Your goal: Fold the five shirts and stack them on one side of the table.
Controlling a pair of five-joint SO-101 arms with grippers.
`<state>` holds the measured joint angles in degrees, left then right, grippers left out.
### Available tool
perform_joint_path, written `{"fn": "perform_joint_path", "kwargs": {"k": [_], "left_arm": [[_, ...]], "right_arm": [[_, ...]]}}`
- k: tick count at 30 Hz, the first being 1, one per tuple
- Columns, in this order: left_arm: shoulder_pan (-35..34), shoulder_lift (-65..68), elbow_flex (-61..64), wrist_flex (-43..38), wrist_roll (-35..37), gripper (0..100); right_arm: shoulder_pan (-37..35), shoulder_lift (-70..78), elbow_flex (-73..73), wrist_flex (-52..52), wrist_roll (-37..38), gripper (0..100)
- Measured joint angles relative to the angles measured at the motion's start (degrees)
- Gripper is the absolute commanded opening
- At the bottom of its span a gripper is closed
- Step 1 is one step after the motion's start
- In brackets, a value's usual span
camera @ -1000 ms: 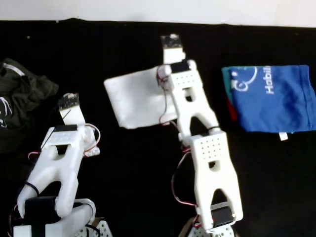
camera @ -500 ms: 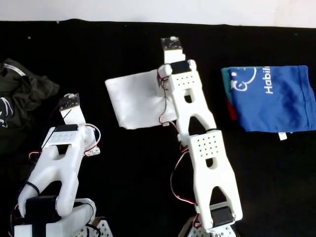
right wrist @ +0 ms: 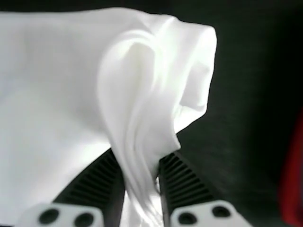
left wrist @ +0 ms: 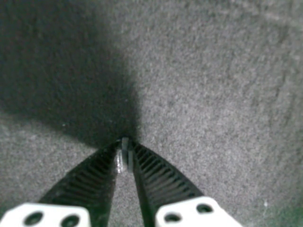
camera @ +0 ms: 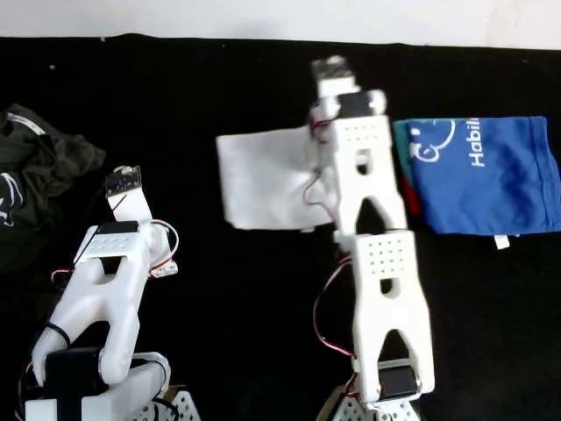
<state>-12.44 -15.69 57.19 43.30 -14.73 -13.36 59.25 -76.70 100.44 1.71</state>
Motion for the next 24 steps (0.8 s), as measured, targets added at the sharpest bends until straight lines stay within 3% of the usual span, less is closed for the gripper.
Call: {"fn": "perform_joint_path", "kwargs": {"k": [5, 12, 18, 24], "left_arm": [[0.00, 0.00, 0.00, 0.00, 0.00, 1], [0.00, 0.00, 0.00, 0.00, 0.00, 1], [0.00, 0.00, 0.00, 0.00, 0.00, 1], [0.00, 0.00, 0.00, 0.00, 0.00, 1]], "right_arm": [[1.58, -16.79, 14.95, 0.00, 0.18, 0.5], [3.43, -44.31, 36.40, 0.00, 6.15, 0.5], [9.14, -58.11, 39.03, 0.00, 11.60, 0.5], [16.44, -62.51, 39.21, 0.00, 16.88, 0.5]]}}
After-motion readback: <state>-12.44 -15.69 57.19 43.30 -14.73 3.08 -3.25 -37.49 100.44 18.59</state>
